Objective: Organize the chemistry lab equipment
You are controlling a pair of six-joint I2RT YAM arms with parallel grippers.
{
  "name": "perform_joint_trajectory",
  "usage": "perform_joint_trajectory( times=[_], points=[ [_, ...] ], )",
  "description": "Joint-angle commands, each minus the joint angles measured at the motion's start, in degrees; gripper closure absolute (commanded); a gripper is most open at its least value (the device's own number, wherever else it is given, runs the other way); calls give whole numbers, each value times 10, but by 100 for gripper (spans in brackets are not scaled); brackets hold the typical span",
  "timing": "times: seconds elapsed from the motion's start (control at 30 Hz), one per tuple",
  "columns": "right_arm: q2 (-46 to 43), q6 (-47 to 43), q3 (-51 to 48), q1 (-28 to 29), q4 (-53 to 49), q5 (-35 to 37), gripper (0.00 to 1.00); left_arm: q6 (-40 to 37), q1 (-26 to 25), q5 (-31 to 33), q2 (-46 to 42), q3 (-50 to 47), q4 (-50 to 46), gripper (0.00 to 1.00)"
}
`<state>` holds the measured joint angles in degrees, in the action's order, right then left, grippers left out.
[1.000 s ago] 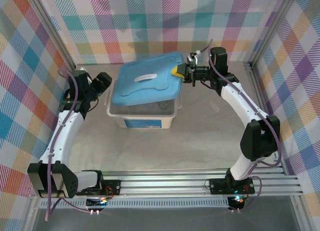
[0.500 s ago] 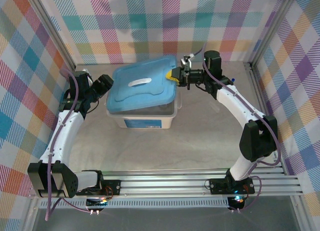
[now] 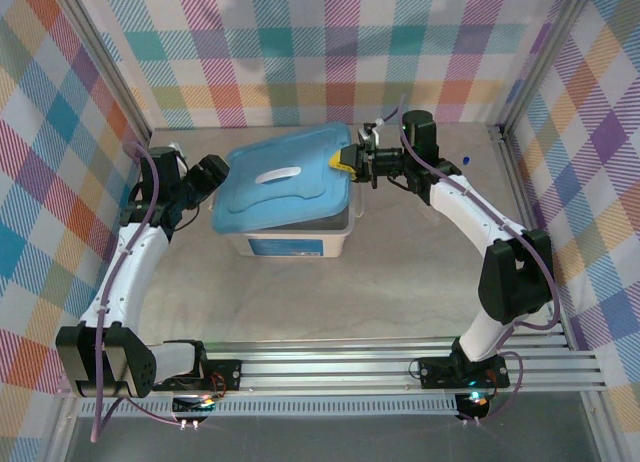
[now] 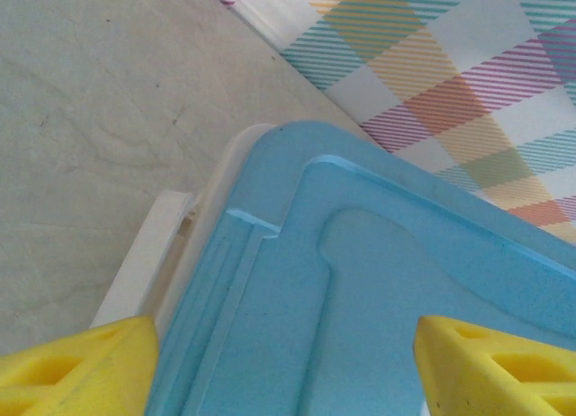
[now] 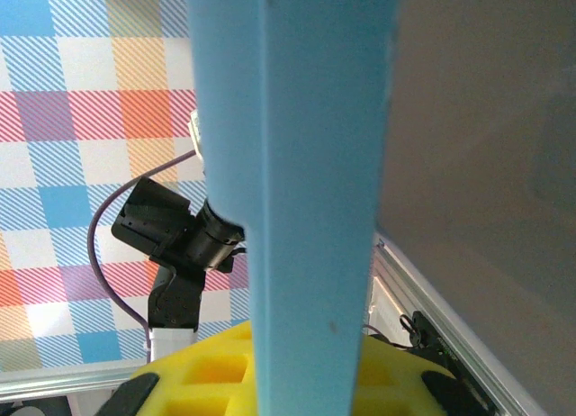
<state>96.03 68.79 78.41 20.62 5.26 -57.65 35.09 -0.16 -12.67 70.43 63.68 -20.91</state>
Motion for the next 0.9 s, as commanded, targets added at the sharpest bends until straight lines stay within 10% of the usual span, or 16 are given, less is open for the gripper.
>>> perform_joint_trajectory(
  times=[0.0,0.87],
  points=[
    [-4,-2,0,2,41,-5,100,1,9,-18,-27,-8,8,26],
    [32,-31,-5,-1,22,4,100,-1,-5,-60,-30,-42,26,27]
  ],
)
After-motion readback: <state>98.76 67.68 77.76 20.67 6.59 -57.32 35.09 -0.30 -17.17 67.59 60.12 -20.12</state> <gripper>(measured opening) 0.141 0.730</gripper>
